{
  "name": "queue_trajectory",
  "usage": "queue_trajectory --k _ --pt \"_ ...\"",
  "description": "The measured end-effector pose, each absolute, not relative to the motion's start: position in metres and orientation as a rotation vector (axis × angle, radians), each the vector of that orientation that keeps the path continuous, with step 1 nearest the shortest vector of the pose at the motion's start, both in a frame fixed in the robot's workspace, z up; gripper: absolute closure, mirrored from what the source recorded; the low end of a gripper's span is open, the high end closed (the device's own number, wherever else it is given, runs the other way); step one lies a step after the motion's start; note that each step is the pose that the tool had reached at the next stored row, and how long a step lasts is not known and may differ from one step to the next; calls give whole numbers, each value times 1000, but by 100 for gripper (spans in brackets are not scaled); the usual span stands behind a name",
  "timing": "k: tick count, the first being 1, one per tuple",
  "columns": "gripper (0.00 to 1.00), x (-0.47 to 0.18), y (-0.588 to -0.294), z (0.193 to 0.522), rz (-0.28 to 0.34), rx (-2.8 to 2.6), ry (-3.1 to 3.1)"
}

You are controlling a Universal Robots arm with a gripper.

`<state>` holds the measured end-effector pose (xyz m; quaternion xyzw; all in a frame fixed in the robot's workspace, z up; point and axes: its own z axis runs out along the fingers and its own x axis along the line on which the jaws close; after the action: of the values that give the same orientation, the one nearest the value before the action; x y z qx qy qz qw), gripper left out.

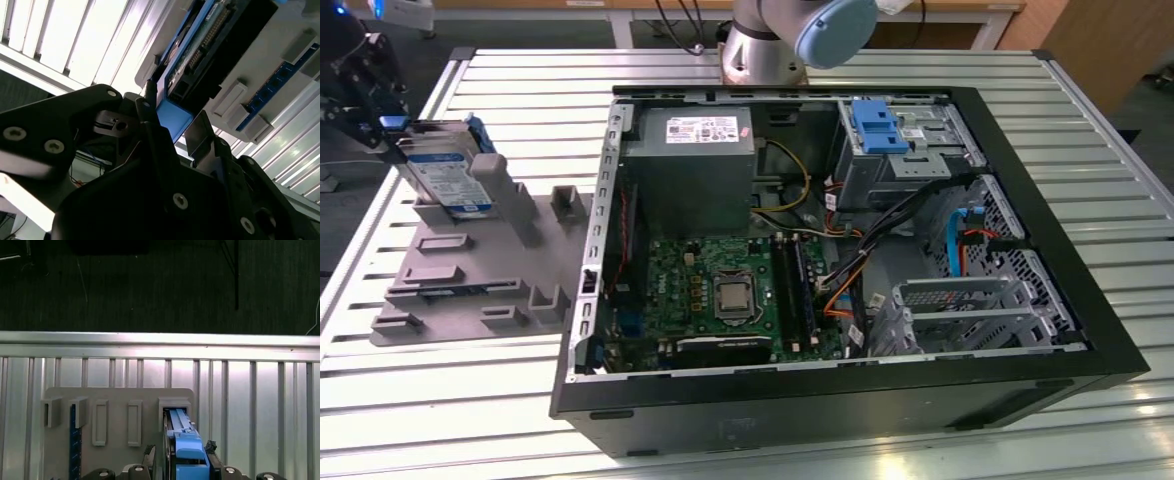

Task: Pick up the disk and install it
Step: 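Pick up the disk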

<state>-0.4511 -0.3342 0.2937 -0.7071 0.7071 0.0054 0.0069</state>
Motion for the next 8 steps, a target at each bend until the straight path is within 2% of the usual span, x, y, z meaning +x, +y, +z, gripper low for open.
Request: queue_trajectory --k 8 --pt "51 -451 -334 290 16 -2208 2217"
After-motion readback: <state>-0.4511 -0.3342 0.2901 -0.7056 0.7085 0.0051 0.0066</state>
